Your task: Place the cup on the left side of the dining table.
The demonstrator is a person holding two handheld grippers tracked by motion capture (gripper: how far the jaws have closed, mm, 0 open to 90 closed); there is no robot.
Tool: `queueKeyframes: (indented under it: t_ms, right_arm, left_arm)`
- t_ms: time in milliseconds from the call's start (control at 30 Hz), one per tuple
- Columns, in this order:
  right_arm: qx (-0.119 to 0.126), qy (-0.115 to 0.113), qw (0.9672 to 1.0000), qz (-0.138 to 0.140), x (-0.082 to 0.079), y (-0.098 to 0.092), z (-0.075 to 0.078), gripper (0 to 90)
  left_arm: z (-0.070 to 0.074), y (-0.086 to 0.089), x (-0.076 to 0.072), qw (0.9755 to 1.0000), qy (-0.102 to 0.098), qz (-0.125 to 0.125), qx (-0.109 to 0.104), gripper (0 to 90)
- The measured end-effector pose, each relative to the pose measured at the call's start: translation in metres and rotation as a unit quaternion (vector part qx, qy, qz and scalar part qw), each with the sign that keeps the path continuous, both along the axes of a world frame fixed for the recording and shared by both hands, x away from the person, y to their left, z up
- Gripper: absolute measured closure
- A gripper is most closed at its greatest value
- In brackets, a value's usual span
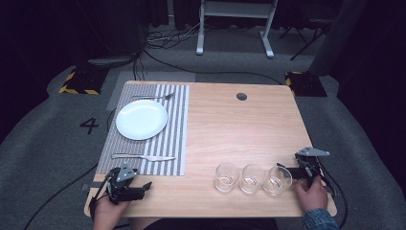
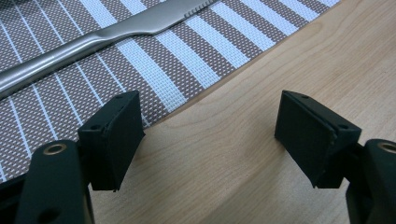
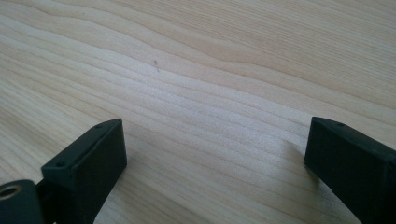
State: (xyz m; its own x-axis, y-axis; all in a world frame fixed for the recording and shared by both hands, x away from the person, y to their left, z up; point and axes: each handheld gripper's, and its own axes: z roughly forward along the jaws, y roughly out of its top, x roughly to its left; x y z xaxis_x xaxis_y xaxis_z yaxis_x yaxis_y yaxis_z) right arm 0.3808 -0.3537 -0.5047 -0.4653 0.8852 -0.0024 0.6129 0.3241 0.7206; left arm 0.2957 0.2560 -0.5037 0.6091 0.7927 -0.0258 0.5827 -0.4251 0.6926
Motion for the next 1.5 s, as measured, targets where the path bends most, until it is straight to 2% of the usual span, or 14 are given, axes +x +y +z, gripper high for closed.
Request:
queueKeyframes:
  t_ms: [300, 433, 567, 800, 833, 967, 1000, 1067, 1100, 1133, 1200, 1267, 1433, 1500]
  right_arm:
    - [0.000, 0.000, 1.0000, 0.000, 0.000, 0.000, 0.000, 5.9]
    - [0.000, 0.000, 1.0000, 0.000, 0.000, 0.000, 0.000, 5.9]
    - [0.000, 0.000, 1.0000, 0.000, 0.000, 0.000, 0.000, 5.8]
    - [0.000, 0.000, 1.0000, 0.000, 0.000, 0.000, 0.000, 5.9]
    - [0.000, 0.000, 1.0000, 0.000, 0.000, 0.000, 0.000, 5.9]
    - [0.000, 0.000, 1.0000, 0.000, 0.000, 0.000, 0.000, 5.9]
    - [0.000, 0.000, 1.0000, 0.000, 0.000, 0.000, 0.000, 5.9]
    - [0.000, 0.000, 1.0000, 0.000, 0.000, 0.000, 0.000, 5.9]
    - [0.000, 0.000, 1.0000, 0.000, 0.000, 0.000, 0.000, 5.9]
    - [0.000, 0.000, 1.0000, 0.000, 0.000, 0.000, 0.000, 5.9]
    - [0.000, 0.000, 1.0000, 0.000, 0.000, 0.000, 0.000, 5.9]
    - [0.000, 0.000, 1.0000, 0.000, 0.000, 0.000, 0.000, 5.9]
    - [0.000, 0.000, 1.0000, 0.000, 0.000, 0.000, 0.000, 5.9]
    - [0.000, 0.000, 1.0000, 0.000, 0.000, 0.000, 0.000, 5.9]
  left_arm:
    - [0.000, -0.001, -0.001, 1.0000, 0.000, 0.006, -0.001, 22.9]
    - [0.000, -0.002, -0.001, 1.0000, 0.004, -0.003, 0.000, 18.3]
    - [0.002, -0.004, 0.000, 0.9999, 0.010, 0.005, 0.000, 17.7]
    - [0.017, -0.002, -0.007, 0.9986, -0.036, 0.025, -0.029, 17.3]
    - [0.017, -0.002, -0.007, 0.9986, -0.036, 0.025, -0.029, 17.3]
    - [0.030, -0.005, -0.010, 0.9965, -0.060, 0.033, -0.048, 16.7]
    - [0.033, -0.006, -0.011, 0.9954, -0.061, 0.035, -0.065, 16.7]
    - [0.040, -0.007, -0.012, 0.9918, -0.062, 0.041, -0.104, 16.7]
    - [0.040, -0.007, -0.012, 0.9918, -0.062, 0.041, -0.104, 16.7]
    - [0.045, -0.008, -0.012, 0.9889, -0.065, 0.045, -0.126, 16.7]
    - [0.050, -0.010, -0.013, 0.9859, -0.075, 0.051, -0.141, 16.1]
    - [0.056, -0.014, -0.015, 0.9850, -0.093, 0.056, -0.134, 15.9]
    - [0.062, -0.018, -0.018, 0.9843, -0.113, 0.071, -0.115, 15.5]
    - [0.066, -0.020, -0.020, 0.9808, -0.124, 0.107, -0.106, 15.7]
